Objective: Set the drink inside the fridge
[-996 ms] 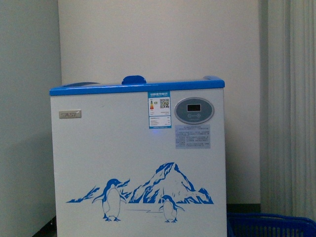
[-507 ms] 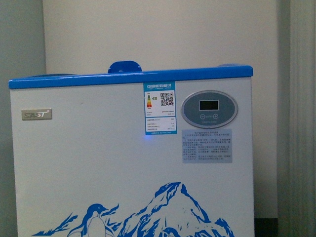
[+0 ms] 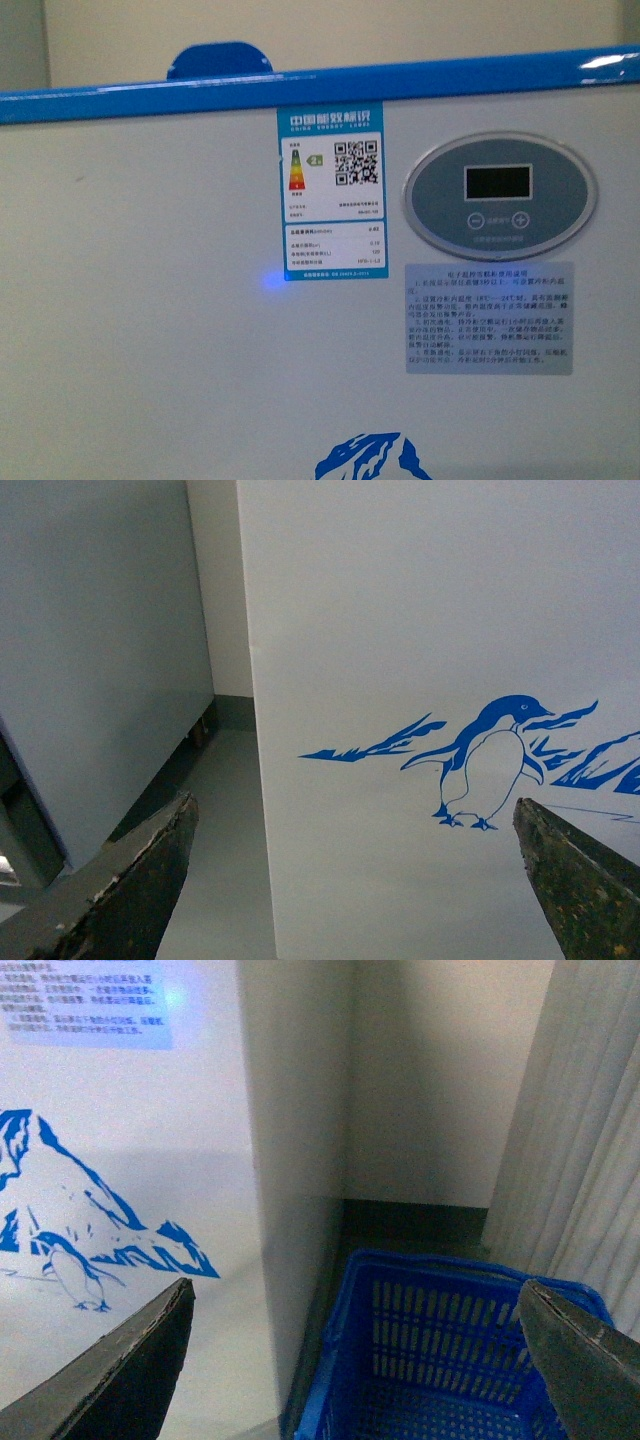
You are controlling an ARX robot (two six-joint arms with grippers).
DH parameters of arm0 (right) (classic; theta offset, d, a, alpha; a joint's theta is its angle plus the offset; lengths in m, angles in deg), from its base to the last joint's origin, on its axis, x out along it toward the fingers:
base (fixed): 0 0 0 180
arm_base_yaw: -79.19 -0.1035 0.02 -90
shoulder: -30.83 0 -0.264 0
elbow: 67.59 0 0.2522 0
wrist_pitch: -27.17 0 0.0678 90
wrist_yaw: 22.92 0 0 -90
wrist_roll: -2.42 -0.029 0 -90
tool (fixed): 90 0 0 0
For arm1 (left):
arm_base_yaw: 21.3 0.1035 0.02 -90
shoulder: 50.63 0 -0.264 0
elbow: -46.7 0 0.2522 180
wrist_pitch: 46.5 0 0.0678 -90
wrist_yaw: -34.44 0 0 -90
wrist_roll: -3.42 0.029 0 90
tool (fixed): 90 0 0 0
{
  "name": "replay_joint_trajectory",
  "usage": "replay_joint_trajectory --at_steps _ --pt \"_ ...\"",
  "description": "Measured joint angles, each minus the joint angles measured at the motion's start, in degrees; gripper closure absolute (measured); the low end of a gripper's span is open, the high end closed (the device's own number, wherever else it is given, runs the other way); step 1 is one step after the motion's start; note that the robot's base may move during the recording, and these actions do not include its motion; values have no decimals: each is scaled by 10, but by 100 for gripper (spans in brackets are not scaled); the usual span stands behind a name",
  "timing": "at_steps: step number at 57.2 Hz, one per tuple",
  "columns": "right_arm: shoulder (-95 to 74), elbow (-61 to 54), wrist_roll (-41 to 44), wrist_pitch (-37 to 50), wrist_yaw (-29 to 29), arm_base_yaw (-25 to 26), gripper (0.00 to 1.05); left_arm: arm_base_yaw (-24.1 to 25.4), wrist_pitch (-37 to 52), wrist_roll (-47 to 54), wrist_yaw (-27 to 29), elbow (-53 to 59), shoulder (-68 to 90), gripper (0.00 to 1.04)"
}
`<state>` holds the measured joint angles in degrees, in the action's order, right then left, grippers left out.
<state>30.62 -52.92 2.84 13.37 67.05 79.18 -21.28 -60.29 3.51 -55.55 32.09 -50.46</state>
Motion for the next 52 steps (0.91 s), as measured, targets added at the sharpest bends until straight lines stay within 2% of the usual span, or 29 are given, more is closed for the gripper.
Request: replay_joint_trajectory --at_steps 12,15,19,24,29,36,44,52 --pt "-6 2 -8 -8 10 -3 8 0 0 0 0 0 1 8" --pt "-58 37 -49 -95 66 -8 8 0 0 0 0 0 1 8" --pt "-190 81 -121 -148 91 25 8 0 0 0 0 0 1 8" --pt "-330 97 -167 -94 86 70 8 0 0 0 0 0 0 8" --pt "-541 133 -231 13 90 123 8 0 0 0 0 0 0 8" --pt "-832 210 -313 129 111 146 8 0 0 0 0 0 0 8" --pt "-1107 323 -413 154 125 150 8 0 0 0 0 0 0 8" --pt "-1276 423 -473 145 129 141 8 0 0 0 0 0 0 8"
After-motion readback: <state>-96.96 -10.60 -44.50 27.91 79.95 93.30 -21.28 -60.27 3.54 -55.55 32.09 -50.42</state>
